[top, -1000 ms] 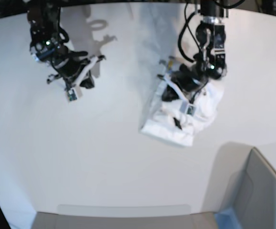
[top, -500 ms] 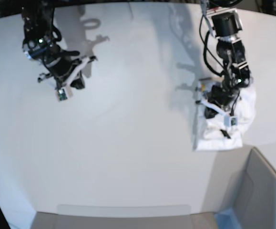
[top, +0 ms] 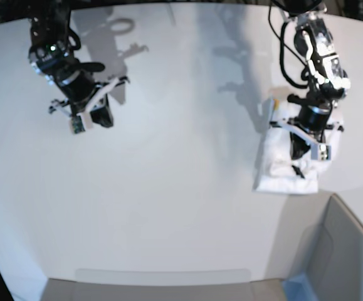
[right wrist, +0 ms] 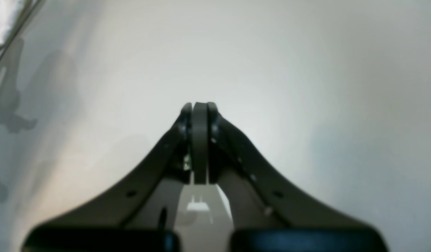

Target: Layout the t-shirt on the table in an organized manner, then fold the t-shirt properly

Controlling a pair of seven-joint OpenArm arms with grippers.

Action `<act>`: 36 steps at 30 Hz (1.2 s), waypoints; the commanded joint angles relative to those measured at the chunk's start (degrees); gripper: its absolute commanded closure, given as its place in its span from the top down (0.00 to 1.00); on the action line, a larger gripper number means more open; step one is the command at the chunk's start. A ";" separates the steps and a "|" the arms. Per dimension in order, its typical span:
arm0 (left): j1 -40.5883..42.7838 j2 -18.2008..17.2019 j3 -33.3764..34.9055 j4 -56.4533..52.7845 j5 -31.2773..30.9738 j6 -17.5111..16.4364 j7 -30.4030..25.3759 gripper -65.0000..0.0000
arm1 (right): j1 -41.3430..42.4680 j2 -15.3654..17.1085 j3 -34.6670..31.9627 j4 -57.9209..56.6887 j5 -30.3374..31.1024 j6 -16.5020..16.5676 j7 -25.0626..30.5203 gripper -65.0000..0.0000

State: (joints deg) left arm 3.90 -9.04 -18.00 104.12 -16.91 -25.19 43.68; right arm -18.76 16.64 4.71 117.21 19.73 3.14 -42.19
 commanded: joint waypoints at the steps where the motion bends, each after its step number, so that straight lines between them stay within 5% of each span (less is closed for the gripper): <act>1: -0.60 -0.50 -0.15 1.95 -0.54 0.18 -1.79 0.00 | 0.26 0.45 0.26 0.99 0.27 0.16 1.71 0.00; 4: 1.24 -0.50 -0.24 4.32 -0.54 0.18 -1.53 0.04 | -0.53 0.45 0.26 0.99 0.19 0.16 1.80 0.00; 9: 2.12 -0.50 0.02 8.63 -0.54 0.18 1.55 0.33 | -0.44 0.45 0.26 0.99 0.19 0.16 1.71 0.00; 24: -13.97 -0.50 4.94 10.48 -0.98 -0.35 22.03 0.33 | 1.75 1.16 0.17 0.73 0.01 0.16 0.83 0.00; 36: -16.60 0.73 6.53 12.50 -0.98 -0.44 15.79 0.33 | 3.51 1.60 0.08 0.20 0.01 0.16 0.74 0.00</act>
State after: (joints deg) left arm -11.46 -8.01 -11.51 115.61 -17.39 -25.50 61.21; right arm -15.59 17.74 4.54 116.53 19.55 3.14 -42.83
